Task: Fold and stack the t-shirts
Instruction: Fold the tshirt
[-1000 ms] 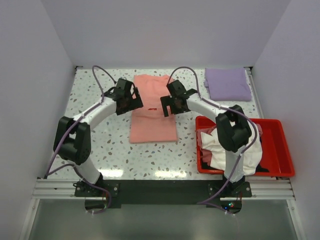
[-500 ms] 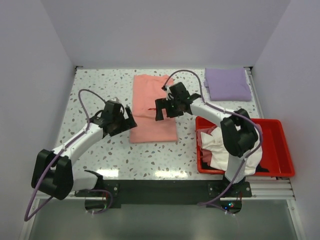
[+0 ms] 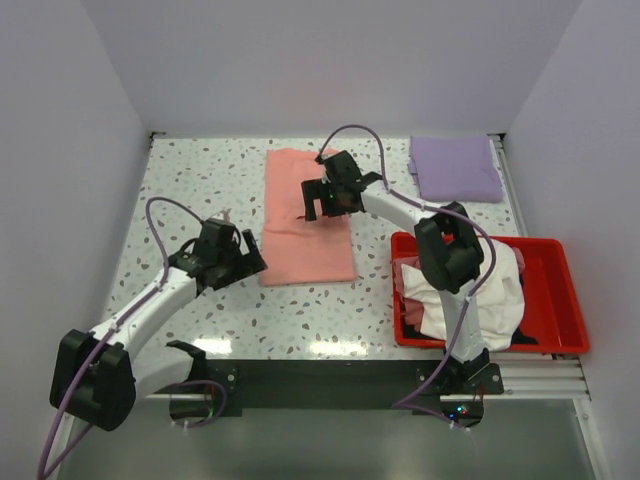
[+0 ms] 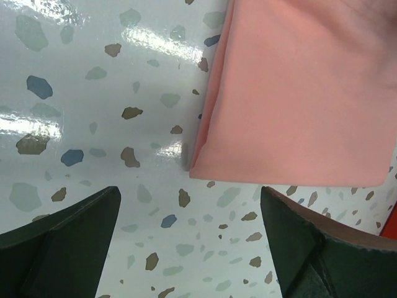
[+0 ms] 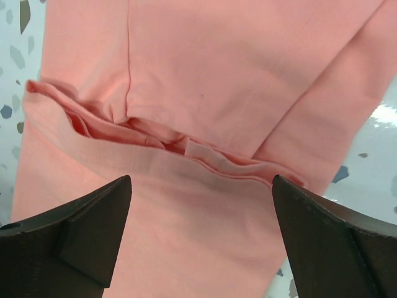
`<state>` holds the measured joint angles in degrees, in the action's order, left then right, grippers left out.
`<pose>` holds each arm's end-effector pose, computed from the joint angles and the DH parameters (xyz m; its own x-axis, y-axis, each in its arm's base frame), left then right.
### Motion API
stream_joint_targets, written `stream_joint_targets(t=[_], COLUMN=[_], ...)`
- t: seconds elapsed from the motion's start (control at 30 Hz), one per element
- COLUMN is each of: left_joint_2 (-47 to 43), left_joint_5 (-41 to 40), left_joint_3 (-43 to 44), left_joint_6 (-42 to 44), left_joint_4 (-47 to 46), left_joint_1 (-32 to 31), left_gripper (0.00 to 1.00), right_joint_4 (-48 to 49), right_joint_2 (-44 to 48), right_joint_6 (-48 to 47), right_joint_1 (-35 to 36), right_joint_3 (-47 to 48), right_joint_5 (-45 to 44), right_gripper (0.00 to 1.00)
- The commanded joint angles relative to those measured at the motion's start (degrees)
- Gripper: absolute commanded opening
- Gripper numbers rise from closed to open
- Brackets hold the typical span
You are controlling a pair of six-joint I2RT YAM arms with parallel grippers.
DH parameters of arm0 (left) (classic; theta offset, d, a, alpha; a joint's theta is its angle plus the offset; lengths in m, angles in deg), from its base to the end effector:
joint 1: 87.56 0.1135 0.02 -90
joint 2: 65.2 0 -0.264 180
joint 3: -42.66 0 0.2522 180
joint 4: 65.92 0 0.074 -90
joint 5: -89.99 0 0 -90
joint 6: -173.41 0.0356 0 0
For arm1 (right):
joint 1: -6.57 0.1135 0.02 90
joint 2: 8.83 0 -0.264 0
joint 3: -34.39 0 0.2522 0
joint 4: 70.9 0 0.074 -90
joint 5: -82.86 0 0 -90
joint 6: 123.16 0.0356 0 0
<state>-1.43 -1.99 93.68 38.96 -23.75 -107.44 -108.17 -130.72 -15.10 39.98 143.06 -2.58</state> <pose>0.2000 -0.0710 0.2050 -0.7743 -0.4642 -0.4301 -0.3097 0.8706 -0.3823 0.3947 0.2637 0.1955 -0.7955 -0.1546 -0.5859 -0.3623 0.8963 0.2555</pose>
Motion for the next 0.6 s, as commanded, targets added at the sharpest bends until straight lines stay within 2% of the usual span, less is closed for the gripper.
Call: stream_joint_targets(t=[0.0, 0.13, 0.17, 0.23, 0.27, 0.33, 0.37, 0.43, 0.57], left_joint_2=[0.8, 3.5, 4.0, 5.6, 6.1, 7.5, 7.9, 8.9, 10.9], left_joint_5=[-0.4, 1.4, 1.7, 3.7, 4.4, 5.2, 6.1, 6.8, 7.1], left_joint_3=[-0.9, -1.1, -1.2, -1.6, -1.8, -2.1, -2.4, -2.7, -3.9], left_joint_6=[-0.9, -0.7, -0.6, -0.6, -0.6, -0.4, -0.4, -0.3, -0.2], left_joint_4=[-1.8, -4.5, -5.1, -7.0, -7.4, -8.6, -9.0, -9.8, -11.1], left_joint_1=[0.4, 0.4, 0.4, 0.4, 0.4, 0.4, 0.4, 0.4, 0.4], left_gripper=[1.00, 0.97, 0.95, 0.88, 0.79, 0.71, 0.63, 0.56, 0.49], right_joint_4=[-1.5, -0.9, -0.3, 2.3, 2.9, 4.4, 4.6, 4.9, 5.6], right_joint_2=[1.4, 6.6, 10.2, 14.0, 17.4, 20.5, 21.6, 24.6, 28.5], right_joint_6=[-2.0, -1.9, -0.9, 0.1, 1.3, 2.1, 2.8, 3.5, 4.9], right_joint_1=[0.0, -0.1, -0.1, 0.0, -0.1, -0.1, -0.1, -0.1, -0.1], right_joint_3=[2.6, -1.5, -3.1, -9.6, -14.0, -18.1, -21.1, -23.9, -29.5], right_joint_5=[-4.4, -5.4, -5.5, -5.8, -5.8, -5.7, -5.9, -6.1, -5.9], right_gripper=[0.99, 0.99, 0.99, 0.99, 0.99, 0.99, 0.99, 0.99, 0.99])
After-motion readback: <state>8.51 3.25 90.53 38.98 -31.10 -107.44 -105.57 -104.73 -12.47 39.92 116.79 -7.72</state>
